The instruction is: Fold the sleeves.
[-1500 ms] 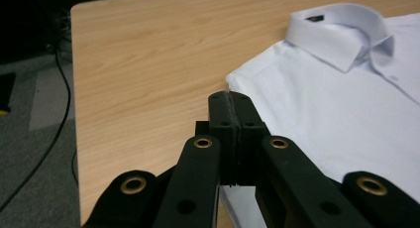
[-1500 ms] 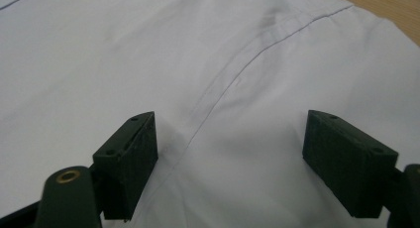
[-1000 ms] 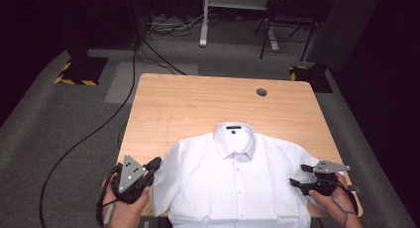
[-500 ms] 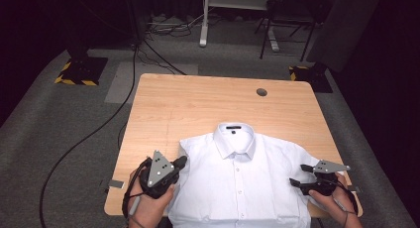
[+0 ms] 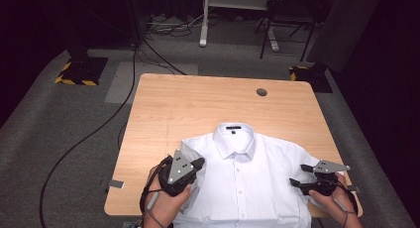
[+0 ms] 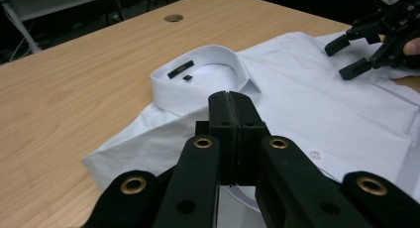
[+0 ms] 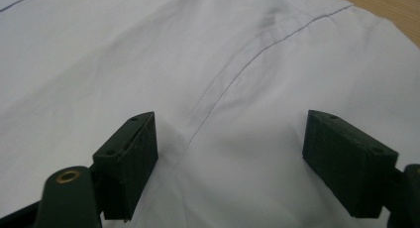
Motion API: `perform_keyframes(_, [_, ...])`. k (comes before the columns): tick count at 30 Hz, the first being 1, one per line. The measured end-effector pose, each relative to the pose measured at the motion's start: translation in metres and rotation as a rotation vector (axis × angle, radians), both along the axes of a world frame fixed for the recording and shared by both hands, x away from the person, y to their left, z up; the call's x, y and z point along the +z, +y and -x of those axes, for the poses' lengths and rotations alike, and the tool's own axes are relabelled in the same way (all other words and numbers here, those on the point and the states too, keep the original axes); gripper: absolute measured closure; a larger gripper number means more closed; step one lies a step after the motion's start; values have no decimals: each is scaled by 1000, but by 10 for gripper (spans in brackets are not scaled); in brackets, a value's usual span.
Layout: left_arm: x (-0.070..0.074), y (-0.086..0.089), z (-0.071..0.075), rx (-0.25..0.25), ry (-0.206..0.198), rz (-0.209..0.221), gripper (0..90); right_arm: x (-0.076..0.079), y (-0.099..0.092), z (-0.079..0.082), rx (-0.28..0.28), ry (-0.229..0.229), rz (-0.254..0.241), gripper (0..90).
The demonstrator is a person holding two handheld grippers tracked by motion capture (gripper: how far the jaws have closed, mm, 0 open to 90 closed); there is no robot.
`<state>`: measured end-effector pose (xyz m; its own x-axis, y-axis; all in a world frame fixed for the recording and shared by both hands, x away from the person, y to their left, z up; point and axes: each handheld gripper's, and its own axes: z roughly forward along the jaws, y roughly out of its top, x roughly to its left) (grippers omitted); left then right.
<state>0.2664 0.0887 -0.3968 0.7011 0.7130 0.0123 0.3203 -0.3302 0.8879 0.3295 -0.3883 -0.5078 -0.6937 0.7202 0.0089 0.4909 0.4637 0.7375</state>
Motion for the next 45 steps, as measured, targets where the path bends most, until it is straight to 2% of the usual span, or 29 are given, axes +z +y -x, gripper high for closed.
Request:
perform_keyframes(7, [-9,-12,-4,-29,28,-16,889,0,0,0,-1,0,0,211])
perform_keyframes(15, [-21,-22,-11,-63,56,-3,887,0,0,-1,1,0,1,211])
perform_keyframes(18, [-30,-31,-18,-87,78,2,883,0,0,-1,1,0,1,211])
perform_keyframes(19, [-34,-33,-21,-101,83,13,859,0,0,-1,1,0,1,211])
perform_keyframes(20, [-37,-35,-24,-121,87,39,799,0,0,-1,1,0,0,211])
perform_keyframes(21, [-41,-37,-26,-130,83,79,682,0,0,-1,1,0,0,211])
perform_keyframes(22, [-43,-38,-28,-129,60,106,565,0,0,-1,1,0,0,211])
perform_keyframes(23, [-44,-39,-29,-122,57,121,465,0,0,-1,1,0,1,211])
perform_keyframes(24, [-44,-38,-31,-114,64,136,403,0,0,-1,1,0,1,211])
perform_keyframes(26, [-43,-36,-31,-97,56,141,350,0,0,-1,1,0,1,211])
perform_keyframes(34, [-38,-27,-29,-58,36,116,329,0,0,-1,1,0,1,211])
perform_keyframes(40, [-33,-16,-27,-19,26,105,339,0,0,-1,2,0,0,211])
perform_keyframes(45, [-32,-4,-23,7,16,78,334,0,0,-2,4,1,0,211])
